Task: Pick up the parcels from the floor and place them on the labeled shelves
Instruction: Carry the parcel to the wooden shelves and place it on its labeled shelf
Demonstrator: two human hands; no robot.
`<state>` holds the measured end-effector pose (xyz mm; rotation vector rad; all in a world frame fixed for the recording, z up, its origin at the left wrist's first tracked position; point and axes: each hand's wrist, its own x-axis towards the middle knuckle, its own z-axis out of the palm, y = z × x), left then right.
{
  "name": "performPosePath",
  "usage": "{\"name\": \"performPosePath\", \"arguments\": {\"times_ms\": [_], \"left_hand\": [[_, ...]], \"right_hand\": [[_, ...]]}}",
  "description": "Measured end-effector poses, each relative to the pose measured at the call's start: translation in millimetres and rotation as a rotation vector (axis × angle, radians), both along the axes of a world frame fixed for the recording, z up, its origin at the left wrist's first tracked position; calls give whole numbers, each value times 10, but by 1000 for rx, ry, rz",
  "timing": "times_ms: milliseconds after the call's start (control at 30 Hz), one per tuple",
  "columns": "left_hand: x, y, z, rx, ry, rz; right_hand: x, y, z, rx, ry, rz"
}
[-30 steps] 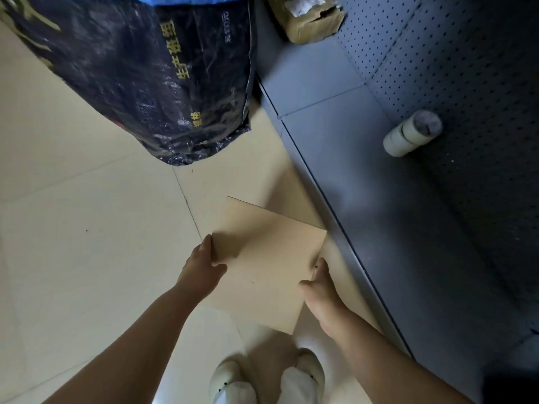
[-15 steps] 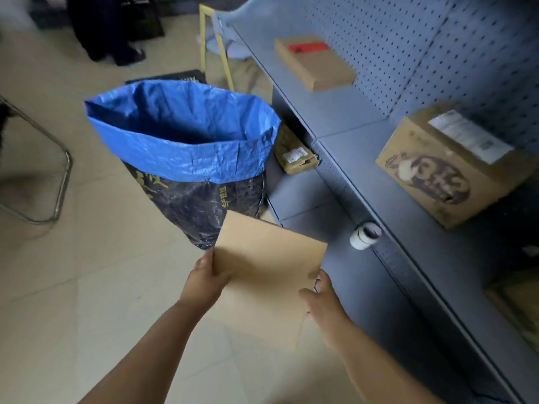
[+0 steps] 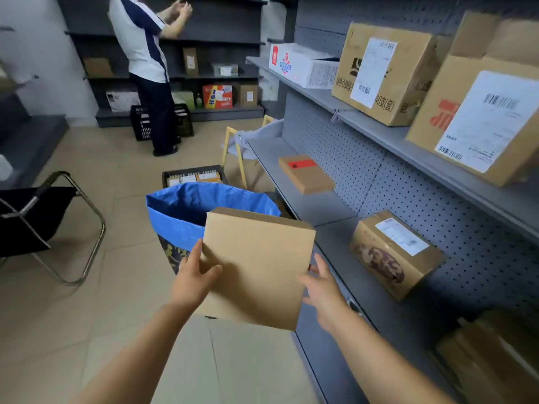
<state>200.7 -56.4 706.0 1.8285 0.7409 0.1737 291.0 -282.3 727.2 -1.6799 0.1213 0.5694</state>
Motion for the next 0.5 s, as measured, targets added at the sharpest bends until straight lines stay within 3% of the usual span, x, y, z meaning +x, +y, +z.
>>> {"name": "performPosePath", "arguments": {"times_ms": [500], "left_hand": [[-270, -82, 1228, -46, -249, 114]], "right_hand": [[-257, -133, 1132, 151, -134, -76]]}}
